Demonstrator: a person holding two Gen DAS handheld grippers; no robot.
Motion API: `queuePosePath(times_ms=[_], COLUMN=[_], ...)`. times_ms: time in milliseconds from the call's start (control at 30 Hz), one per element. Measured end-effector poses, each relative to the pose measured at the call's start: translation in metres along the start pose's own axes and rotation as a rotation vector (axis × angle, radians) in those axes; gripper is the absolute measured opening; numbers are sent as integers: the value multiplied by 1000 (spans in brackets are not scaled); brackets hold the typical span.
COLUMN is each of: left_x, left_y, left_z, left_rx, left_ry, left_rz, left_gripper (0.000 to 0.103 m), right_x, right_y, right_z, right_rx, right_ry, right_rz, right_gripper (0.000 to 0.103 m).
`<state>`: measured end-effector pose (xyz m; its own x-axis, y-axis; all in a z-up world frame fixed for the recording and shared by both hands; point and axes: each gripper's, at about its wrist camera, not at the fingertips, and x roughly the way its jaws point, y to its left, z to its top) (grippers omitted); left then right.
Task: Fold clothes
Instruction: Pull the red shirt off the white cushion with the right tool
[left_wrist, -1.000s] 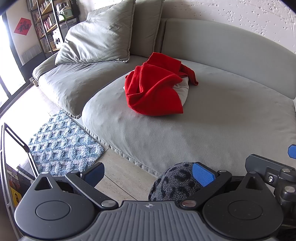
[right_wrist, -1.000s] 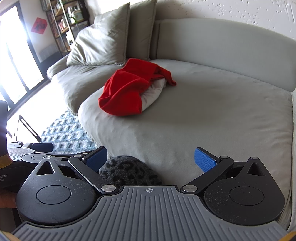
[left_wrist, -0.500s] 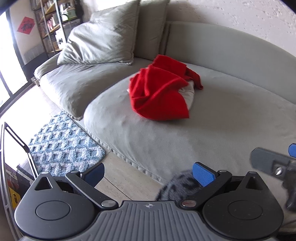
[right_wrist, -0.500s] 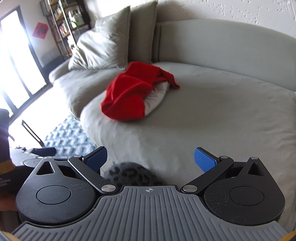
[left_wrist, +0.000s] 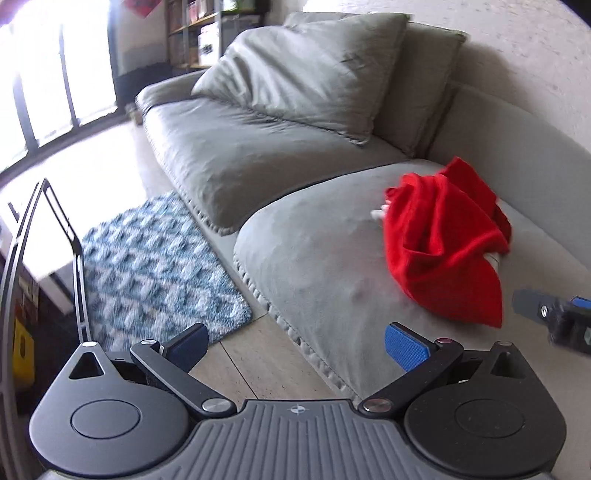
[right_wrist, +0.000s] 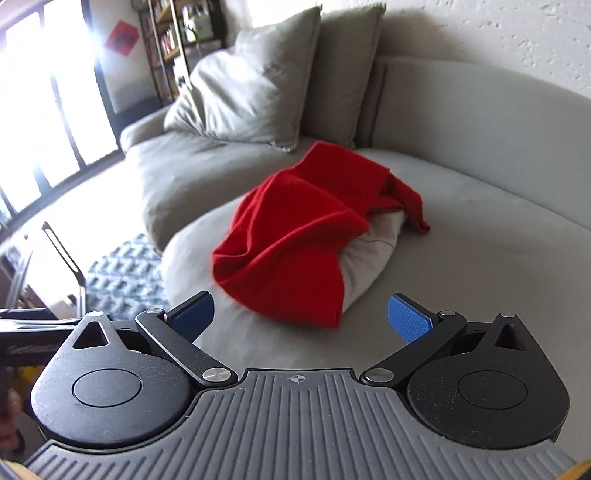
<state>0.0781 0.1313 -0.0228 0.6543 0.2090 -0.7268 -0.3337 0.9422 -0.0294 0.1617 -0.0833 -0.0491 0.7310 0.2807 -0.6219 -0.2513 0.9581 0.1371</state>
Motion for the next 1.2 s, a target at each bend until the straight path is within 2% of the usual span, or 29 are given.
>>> queuePosePath(times_ms=[67, 133, 267, 367, 400, 433, 467, 500, 600, 700, 867, 933, 1000, 1100, 1200], left_x=[8, 16, 30, 32, 30, 27, 24, 20, 10, -2, -27, -34, -39, -43, -44], left_y=[5, 6, 6, 4, 3, 0, -3, -5, -13, -26, -62, -80, -102, -131, -148], left_z=[-4, -10, -15, -17, -18, -19, -20, -21, -24, -28, -36, -41, -48, -61, -73], left_rx=[-39, -48, -64, -79, -76, -66, -57, -47, -19, 19, 107, 132, 191, 283, 320], left_ry=[10, 12, 39, 61, 60, 50, 41, 32, 4, -27, -91, -98, -98, -99, -85], left_rz=[11, 15, 1, -18, -26, -37, -47, -58, -90, -143, -240, -286, -330, -385, -427], left_gripper=[102, 102, 102, 101, 101, 101, 101, 101, 100, 100, 100, 100, 100, 100, 101], right_x=[23, 46, 90, 128, 140, 146, 146, 138, 93, 29, -111, -149, -166, -179, -190], right_y=[-9, -26, -51, -45, -38, -34, -33, -32, -32, -61, -152, -191, -222, -232, -236], right_z=[10, 19, 34, 42, 42, 42, 41, 41, 43, 33, -11, -38, -60, -80, -99], right_rx=[43, 129, 347, 394, 358, 341, 368, 398, 339, 374, 525, 659, 810, 834, 750], right_ry=[-26, -35, 11, 84, 122, 140, 133, 114, -6, -129, -366, -369, -339, -272, -149], right_rz=[-60, -82, -9, 33, 20, 33, 67, 71, 34, -33, -287, -392, -489, -629, -712], right_gripper=[102, 101, 99, 99, 84, 37, 13, 8, 7, 6, 5, 5, 5, 7, 35])
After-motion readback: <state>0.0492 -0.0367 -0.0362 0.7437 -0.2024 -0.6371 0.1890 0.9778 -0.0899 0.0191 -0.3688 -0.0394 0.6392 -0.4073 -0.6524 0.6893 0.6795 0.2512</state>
